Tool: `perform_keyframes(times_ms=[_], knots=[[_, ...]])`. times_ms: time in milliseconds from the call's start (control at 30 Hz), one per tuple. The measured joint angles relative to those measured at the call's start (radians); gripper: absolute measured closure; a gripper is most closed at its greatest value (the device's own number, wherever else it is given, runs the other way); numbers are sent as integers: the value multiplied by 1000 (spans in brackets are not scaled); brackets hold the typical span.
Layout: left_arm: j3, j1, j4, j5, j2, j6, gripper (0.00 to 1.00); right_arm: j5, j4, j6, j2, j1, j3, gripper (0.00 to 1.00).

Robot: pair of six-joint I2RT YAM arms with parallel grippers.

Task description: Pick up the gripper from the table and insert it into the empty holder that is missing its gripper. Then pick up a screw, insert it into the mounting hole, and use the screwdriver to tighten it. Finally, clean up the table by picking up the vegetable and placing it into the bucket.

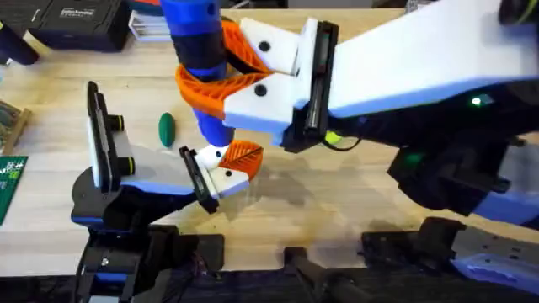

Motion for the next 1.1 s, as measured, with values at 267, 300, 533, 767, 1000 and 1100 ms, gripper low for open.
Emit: perform_keyframes(times_ms=[267,300,533,767,1000,1100], knots=[[0,0,0,0,0,0,988,-28,44,-7,49,9,0,975],[0,0,0,0,0,0,988,-29,49,-7,57,9,0,975],[0,0,0,0,0,0,988,-31,55,-7,65,9,0,975],[0,0,-1,0,0,0,988,-30,56,-6,65,11,0,975],[0,0,-8,4,0,0,988,-31,55,-6,67,18,0,975],[0,0,-8,4,0,0,988,-31,55,-5,73,18,0,975]])
